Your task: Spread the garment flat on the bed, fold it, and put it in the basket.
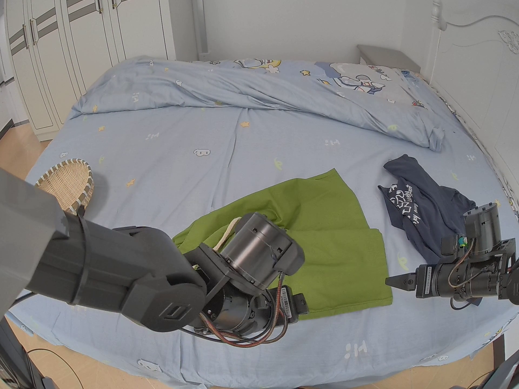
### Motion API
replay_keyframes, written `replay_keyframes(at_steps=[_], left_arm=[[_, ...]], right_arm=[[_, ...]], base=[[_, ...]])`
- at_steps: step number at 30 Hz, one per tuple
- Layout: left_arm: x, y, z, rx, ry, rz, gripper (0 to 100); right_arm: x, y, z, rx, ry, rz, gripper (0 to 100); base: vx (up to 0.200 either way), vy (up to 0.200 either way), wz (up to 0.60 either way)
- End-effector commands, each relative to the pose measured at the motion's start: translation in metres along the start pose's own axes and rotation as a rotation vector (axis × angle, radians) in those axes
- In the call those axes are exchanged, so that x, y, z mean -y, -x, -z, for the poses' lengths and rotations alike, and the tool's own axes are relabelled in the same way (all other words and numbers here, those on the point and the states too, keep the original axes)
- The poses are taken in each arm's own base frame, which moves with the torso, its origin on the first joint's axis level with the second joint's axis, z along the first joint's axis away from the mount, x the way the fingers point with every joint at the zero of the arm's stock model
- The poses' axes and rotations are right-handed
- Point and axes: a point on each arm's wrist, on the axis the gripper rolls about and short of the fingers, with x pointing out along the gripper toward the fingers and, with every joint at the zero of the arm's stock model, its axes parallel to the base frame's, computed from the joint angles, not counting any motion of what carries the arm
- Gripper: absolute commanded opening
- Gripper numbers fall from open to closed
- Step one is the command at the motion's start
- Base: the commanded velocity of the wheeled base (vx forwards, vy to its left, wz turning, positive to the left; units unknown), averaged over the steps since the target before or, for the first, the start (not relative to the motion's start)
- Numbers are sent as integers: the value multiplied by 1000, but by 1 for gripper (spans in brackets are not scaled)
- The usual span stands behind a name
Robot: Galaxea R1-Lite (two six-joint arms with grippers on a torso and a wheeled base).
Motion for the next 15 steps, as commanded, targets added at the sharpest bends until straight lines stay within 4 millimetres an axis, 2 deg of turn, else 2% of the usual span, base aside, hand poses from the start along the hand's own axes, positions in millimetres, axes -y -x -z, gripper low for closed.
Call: replay_keyframes(at_steps=[1, 7, 13, 15], left_arm=[[1, 1, -2, -36, 8, -6, 100], [-3, 3, -5, -47, 12, -25, 100], [-37, -6, -30, -65, -52, -145, 100], [-40, -10, -33, -68, -43, -155, 100]], right_arm=[[1, -1, 1, -4, 0, 5, 100], [1, -1, 1, -6, 0, 4, 100], [1, -1, 1, -4, 1, 5, 100], [1, -1, 1, -5, 1, 5, 100]], base=[[0, 0, 0], [0, 0, 0], [0, 0, 0], [0, 0, 0]])
